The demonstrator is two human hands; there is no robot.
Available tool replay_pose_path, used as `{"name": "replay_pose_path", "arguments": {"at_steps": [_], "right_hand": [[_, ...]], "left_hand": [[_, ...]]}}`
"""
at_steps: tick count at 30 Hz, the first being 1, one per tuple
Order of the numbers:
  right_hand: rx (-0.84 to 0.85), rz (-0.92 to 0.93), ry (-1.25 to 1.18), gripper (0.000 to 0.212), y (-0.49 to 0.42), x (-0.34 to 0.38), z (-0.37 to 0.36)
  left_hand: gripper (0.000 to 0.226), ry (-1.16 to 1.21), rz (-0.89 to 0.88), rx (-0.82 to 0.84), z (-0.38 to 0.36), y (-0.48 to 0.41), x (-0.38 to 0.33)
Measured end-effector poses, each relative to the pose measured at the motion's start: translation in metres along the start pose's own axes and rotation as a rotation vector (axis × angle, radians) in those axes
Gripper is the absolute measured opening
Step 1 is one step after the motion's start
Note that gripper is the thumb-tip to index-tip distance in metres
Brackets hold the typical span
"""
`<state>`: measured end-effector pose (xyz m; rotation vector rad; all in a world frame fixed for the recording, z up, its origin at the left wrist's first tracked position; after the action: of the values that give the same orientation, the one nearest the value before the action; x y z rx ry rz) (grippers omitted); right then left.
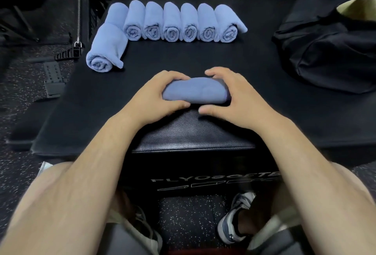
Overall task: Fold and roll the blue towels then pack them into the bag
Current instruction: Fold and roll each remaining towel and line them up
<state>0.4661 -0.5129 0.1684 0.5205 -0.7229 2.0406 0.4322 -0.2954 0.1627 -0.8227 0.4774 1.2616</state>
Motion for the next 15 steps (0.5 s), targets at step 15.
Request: {"name": "replay_pose_path", "arguments": {"at_steps": [15], "right_hand": [[-0.127,-0.277,-0.528,0.062,0.018,0.014,0.005]], "left_hand": [[0.034,0.453,0.241,-0.187,0.01,0.011,-0.019]]}}
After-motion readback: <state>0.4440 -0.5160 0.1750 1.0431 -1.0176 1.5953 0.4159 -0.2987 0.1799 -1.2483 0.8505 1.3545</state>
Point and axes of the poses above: each hand's wrist, its own y-axis away from the middle knuckle, its own z-axis out of the back of the hand, x = y × z, the point moved 4 cm from there along -y, towards the middle knuckle, and after that the axes turned 6 degrees about -x, right-handed, at the moved point
